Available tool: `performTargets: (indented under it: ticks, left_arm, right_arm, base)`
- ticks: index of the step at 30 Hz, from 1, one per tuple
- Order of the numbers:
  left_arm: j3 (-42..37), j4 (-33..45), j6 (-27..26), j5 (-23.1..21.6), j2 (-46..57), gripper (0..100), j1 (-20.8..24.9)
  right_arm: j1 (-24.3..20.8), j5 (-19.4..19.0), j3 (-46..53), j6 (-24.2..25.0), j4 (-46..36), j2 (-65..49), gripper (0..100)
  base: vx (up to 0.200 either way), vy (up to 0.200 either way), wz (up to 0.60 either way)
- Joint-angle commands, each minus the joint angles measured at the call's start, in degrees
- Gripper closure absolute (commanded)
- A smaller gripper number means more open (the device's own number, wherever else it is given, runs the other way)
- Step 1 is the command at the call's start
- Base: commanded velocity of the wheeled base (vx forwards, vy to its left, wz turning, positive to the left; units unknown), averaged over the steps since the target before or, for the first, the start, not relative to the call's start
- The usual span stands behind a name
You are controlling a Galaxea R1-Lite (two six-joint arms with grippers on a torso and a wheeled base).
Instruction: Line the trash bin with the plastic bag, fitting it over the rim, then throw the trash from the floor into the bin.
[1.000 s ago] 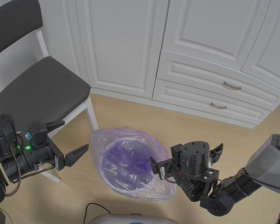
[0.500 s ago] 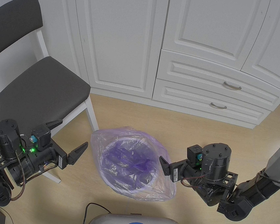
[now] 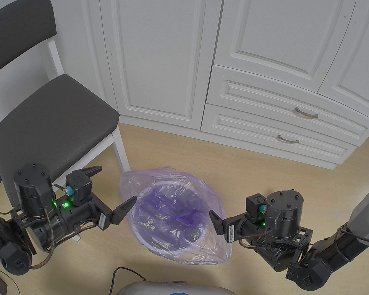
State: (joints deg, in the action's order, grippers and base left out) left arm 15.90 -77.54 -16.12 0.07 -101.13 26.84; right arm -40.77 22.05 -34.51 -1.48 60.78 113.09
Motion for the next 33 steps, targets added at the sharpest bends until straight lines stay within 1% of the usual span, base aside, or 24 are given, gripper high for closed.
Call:
performTargets:
  ticks: [1,4,5,7,9,11,12,13,14,16,18,21,24,25,27,29,33]
  left_arm:
    - [4.85,0.02,1.88,3.62,-8.29,0,2.16]
    - [7.92,1.17,3.99,4.32,-15.06,0,2.07]
    - [8.10,1.26,4.07,4.32,-15.32,0,2.07]
    - [11.09,1.61,4.87,4.50,-20.33,0,1.72]
    - [15.74,3.28,4.95,4.50,-24.90,0,0.67]
    - [15.74,3.28,4.95,4.50,-24.90,0,0.67]
    - [23.65,7.67,4.95,4.41,-30.61,0,-1.36]
    - [23.65,7.67,4.95,4.41,-30.61,0,-1.36]
    - [27.61,9.87,5.04,4.41,-32.99,0,-2.15]
    - [31.48,11.54,5.04,4.41,-34.92,0,-3.64]
    - [32.44,12.07,5.04,4.41,-35.36,0,-4.26]
    - [34.55,13.30,5.04,4.41,-35.80,0,-6.45]
    - [36.13,13.47,5.04,4.41,-36.50,0,-8.12]
    - [36.13,13.47,5.04,4.41,-36.50,0,-8.12]
    - [37.98,13.38,5.13,4.50,-38.09,0,-9.35]
    - [39.12,13.47,5.66,4.50,-38.88,0,-9.88]
    - [41.67,13.38,8.38,4.67,-40.28,0,-10.06]
  right_arm:
    - [0.51,-0.96,-2.05,0.24,0.13,3.36,0]
    - [-0.10,-1.31,-1.96,1.30,-0.14,3.28,0]
    - [-0.10,-1.31,-1.96,1.39,-0.23,3.36,0]
    - [-0.28,-2.37,-2.23,2.53,-2.16,4.24,0]
    - [-0.37,-3.60,-4.07,4.02,-6.47,5.12,0]
    - [-0.37,-3.60,-4.07,4.02,-6.47,5.12,0]
    - [-0.46,-3.68,-7.85,7.98,-12.27,6.70,0]
    - [-0.46,-3.68,-7.85,7.98,-12.27,6.70,0]
    - [0.16,-3.77,-9.79,9.47,-13.94,8.02,0]
    - [0.86,-3.24,-11.81,10.44,-13.76,10.83,0]
    - [1.39,-3.16,-12.25,10.44,-13.67,11.80,0]
    - [1.83,-2.54,-13.83,10.44,-13.67,14.44,0]
    - [2.27,-0.52,-15.06,10.35,-13.59,15.93,0]
    - [2.27,-0.52,-15.06,10.35,-13.59,15.93,0]
    - [2.97,1.15,-16.20,10.18,-13.23,18.30,0]
    - [3.50,2.12,-16.73,9.82,-10.95,19.45,0]
    - [4.73,2.21,-16.82,8.68,-6.64,20.94,0]
  base:
    - [0.000,0.000,0.00]
    - [0.000,0.000,0.00]
    - [0.000,0.000,0.00]
    - [0.000,0.000,0.00]
    - [0.000,0.000,0.00]
    - [0.000,0.000,0.00]
    - [0.000,0.000,0.00]
    - [0.000,0.000,0.00]
    - [0.000,0.000,0.00]
    - [0.000,0.000,0.00]
    - [0.000,0.000,0.00]
    - [0.000,0.000,0.00]
    - [0.000,0.000,0.00]
    - [0.000,0.000,0.00]
    - [0.000,0.000,0.00]
    - [0.000,0.000,0.00]
    - [0.000,0.000,0.00]
